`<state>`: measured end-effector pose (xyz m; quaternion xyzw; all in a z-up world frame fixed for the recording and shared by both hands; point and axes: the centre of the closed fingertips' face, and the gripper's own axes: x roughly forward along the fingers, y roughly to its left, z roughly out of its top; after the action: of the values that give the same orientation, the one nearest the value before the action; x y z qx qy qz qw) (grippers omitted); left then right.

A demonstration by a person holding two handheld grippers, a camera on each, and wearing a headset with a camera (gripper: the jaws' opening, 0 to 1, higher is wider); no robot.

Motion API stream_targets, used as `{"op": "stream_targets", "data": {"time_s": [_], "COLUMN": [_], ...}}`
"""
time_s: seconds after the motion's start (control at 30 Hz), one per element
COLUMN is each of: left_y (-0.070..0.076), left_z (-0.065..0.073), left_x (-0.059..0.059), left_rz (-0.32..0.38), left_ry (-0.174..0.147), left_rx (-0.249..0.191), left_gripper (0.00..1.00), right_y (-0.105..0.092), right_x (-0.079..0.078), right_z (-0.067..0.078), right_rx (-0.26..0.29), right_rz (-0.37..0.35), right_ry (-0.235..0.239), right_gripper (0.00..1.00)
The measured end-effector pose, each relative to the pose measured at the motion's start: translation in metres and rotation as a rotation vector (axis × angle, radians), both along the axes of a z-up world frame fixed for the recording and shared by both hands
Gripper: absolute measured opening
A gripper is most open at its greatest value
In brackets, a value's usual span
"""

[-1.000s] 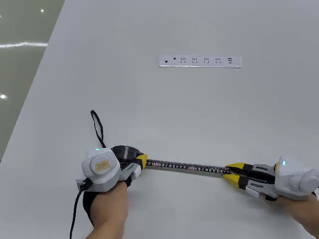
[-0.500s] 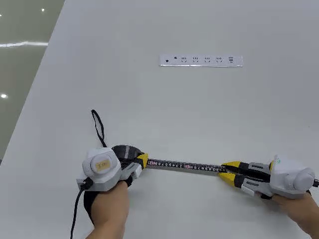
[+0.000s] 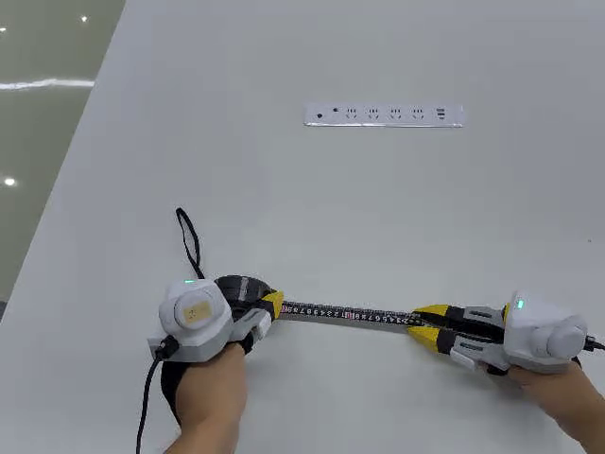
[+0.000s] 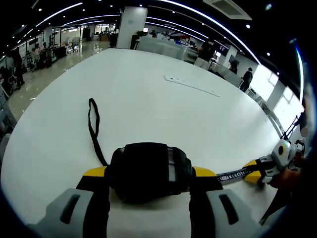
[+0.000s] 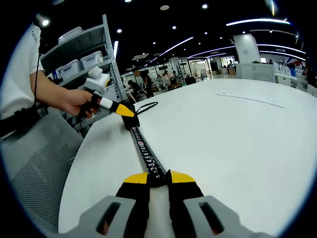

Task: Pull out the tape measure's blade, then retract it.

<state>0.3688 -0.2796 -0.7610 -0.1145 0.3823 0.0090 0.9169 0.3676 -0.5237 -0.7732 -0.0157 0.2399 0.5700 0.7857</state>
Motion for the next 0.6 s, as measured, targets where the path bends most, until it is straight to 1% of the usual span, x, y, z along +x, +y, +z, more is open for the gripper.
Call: {"op": "stream_targets", "data": {"time_s": [0.17,0.6], "left_y": [0.000,0.000], "left_z": [0.000,0.000], "left_x": [0.000,0.000], "left_rz": [0.000,0.003], "left_ry": [0.004,0.000], "left_rx": [-0.001,-0.002], "left_gripper": [0.62,0.62], "right_y": [0.007,0.019], "right_x": [0.001,0.003], "right_z": [0.000,-0.002], "right_rx": [0.003,0.003], "right_rz": [0.007,0.019], "right_ry": [0.000,-0.002], "right_gripper": [0.13,0.13]}}
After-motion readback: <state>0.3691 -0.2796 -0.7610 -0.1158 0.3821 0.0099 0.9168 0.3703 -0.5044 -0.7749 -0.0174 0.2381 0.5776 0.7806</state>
